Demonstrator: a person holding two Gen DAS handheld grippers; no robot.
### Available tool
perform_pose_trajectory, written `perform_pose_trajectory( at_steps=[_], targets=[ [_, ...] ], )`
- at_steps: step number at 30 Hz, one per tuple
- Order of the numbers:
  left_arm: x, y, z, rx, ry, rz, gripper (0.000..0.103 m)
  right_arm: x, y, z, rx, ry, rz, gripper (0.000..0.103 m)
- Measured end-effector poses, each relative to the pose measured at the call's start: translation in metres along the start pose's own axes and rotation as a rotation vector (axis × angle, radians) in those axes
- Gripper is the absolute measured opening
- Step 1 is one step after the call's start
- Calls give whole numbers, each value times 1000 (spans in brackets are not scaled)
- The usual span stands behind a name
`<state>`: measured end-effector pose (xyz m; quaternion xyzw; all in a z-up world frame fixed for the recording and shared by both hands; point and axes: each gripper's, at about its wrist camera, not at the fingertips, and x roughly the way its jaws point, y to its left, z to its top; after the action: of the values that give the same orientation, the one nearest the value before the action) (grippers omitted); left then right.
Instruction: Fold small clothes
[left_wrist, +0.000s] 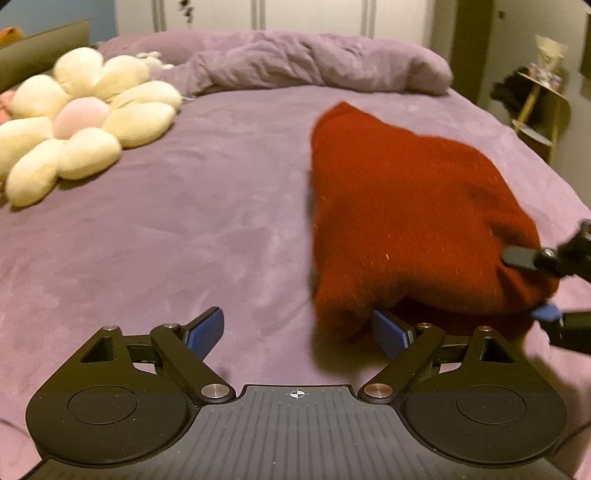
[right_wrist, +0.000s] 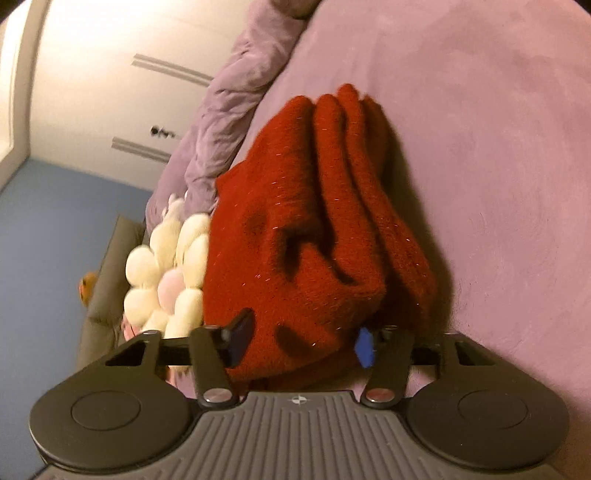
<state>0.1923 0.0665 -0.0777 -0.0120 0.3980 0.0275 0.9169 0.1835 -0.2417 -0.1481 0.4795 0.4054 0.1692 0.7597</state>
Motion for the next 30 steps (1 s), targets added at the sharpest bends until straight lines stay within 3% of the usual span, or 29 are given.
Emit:
perform_pose_trajectory(
  at_steps=[3, 6, 9, 11, 13, 17, 20, 23, 27, 30],
  targets=[
    [11, 0, -5, 13, 7, -35, 91, 8, -5, -2, 33, -12, -2, 34],
    [23, -2, -3, 8, -11, 8, 90, 11, -9, -2, 76, -11, 41, 28],
    [31, -3, -2, -5, -27, -2, 88, 13, -16, -5, 173, -3, 121, 21],
    [36, -2, -1, -18, -22, 0, 88, 18, -20, -4, 197, -1, 111, 16],
    [39, 1, 0, -51, -12, -17, 87, 21, -9, -3, 60, -11, -5, 14],
    [36, 6, 3, -98, -5, -64, 78, 20, 42, -15, -415, -93, -246, 12],
    [29, -1, 5, -97, -22, -82, 75, 20, 59, -22, -598, -161, -377, 12],
    [26, -6, 7, -118, -18, -89, 72, 18, 58, -25, -658, -183, -406, 12],
    [39, 3, 2, -159, 49, -73, 77, 24, 52, -28, -782, -120, -403, 17],
    [26, 23, 2, -174, 59, -99, 84, 1, 59, -16, -757, -114, -397, 41]
  ],
)
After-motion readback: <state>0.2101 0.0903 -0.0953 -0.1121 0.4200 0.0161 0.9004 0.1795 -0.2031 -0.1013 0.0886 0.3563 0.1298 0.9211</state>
